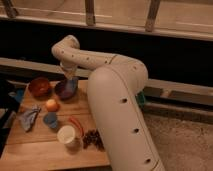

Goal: Wipe purple bowl with sponge

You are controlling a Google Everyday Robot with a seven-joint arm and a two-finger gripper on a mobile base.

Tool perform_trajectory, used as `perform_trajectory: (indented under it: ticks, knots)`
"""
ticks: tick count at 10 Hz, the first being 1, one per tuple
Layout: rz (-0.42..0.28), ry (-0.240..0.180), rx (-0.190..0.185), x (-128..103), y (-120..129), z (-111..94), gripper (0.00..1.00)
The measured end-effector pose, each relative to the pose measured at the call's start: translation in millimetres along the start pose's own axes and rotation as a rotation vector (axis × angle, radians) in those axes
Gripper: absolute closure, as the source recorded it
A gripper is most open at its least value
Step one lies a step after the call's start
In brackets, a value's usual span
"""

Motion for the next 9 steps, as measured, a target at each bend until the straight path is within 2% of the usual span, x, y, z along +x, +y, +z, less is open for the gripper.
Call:
perform_trajectory:
  ticks: [2, 4, 6, 7, 9]
  knots:
    - [-0.022, -0.027, 0.009, -15.9, -5.9, -0.5, 1.0]
    - [-0.054, -0.063, -0.001, -56.0, -0.4, 4.0, 1.0]
    - [-0.084, -0.08, -0.021, -85.2, 12.9, 8.3, 1.0]
    - [-0.101, -0.081, -0.027, -94.9, 20.2, 9.0, 1.0]
    - [-0.118, -0.067, -0.028, -95.7, 26.9, 7.3, 1.0]
